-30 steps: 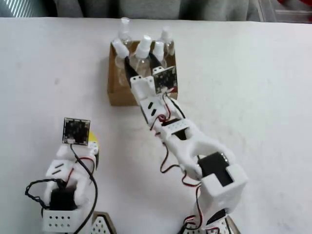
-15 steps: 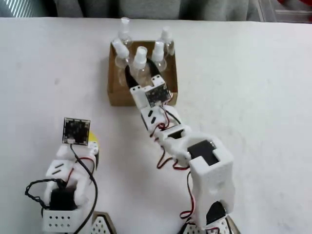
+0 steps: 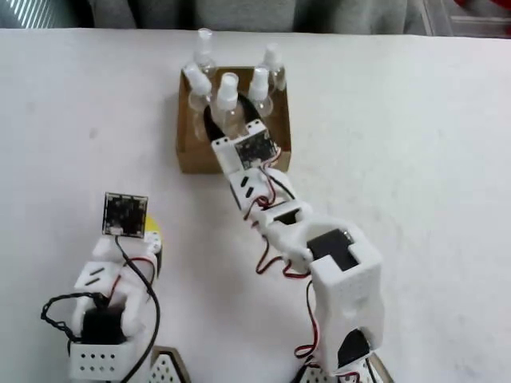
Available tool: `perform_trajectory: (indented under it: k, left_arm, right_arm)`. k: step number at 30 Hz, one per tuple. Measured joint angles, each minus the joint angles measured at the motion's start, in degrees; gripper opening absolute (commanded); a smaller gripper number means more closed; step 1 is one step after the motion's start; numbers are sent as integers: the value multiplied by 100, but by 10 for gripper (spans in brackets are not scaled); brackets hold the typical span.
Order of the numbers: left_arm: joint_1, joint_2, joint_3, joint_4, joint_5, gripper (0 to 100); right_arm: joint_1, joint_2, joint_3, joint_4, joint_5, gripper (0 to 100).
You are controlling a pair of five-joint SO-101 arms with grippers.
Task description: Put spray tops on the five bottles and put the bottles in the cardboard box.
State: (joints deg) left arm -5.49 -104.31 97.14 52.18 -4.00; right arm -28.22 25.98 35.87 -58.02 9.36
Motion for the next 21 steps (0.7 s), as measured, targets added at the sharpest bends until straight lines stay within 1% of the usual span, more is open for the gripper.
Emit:
perform_trajectory:
  k: [6, 12, 21]
  left_arm:
    - [0, 0, 0, 0, 0, 21]
    - [0, 0, 0, 0, 0, 21]
    - [0, 0, 0, 0, 0, 21]
  right_arm:
    - [0, 0, 0, 9, 0, 17]
    - [0, 0, 0, 510, 0, 17]
    - [0, 0, 0, 510, -35, 17]
